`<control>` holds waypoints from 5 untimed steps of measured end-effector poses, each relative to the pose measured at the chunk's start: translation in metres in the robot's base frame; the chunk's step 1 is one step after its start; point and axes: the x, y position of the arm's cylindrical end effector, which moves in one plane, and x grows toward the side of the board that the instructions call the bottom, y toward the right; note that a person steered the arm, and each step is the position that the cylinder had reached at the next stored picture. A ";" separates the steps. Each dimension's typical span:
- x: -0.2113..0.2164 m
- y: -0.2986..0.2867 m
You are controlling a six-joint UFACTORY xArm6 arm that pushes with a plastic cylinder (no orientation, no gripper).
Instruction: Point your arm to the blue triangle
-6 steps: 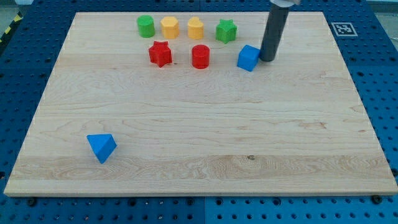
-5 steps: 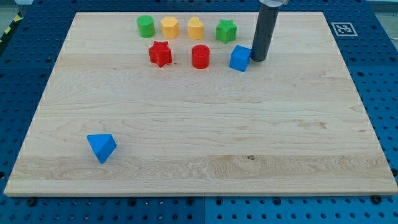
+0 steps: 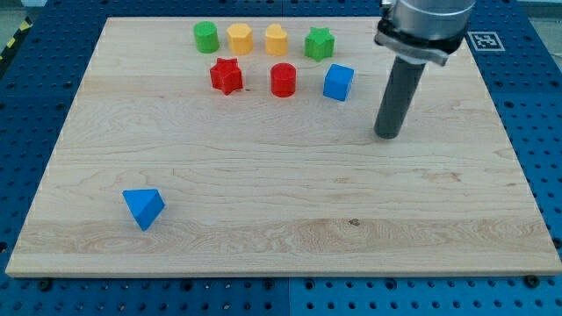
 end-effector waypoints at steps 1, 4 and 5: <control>0.000 -0.065; 0.033 -0.298; 0.061 -0.360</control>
